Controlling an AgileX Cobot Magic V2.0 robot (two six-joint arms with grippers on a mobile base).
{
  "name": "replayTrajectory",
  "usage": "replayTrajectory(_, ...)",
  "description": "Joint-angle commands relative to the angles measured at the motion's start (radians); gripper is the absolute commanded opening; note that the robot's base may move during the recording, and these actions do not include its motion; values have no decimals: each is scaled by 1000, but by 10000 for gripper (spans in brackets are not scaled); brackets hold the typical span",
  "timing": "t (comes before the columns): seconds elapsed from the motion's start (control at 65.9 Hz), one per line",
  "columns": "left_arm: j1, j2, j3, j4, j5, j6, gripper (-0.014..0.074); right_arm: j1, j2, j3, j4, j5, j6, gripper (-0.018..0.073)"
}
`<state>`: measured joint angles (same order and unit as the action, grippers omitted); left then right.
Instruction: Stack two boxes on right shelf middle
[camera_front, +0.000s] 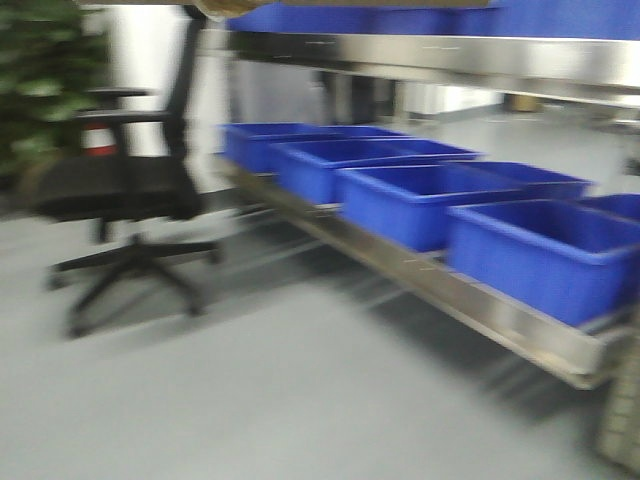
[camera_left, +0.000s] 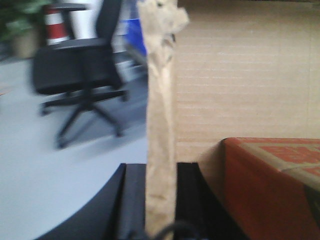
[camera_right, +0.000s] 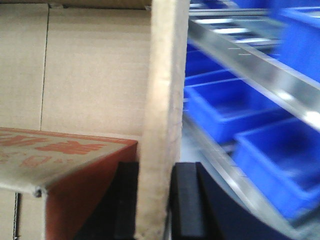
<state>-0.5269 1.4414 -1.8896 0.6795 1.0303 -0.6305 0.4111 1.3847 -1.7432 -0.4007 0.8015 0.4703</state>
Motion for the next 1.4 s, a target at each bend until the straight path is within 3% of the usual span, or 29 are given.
replayTrajectory(0.0,5,-6,-12,49,-1,-1,-111,-10,-18,-13,-51,-54,11,-153)
replayTrajectory(1.381,5,-6,-12,93,-1,-1,-111,-10,-18,-13,-51,-56,11,-153)
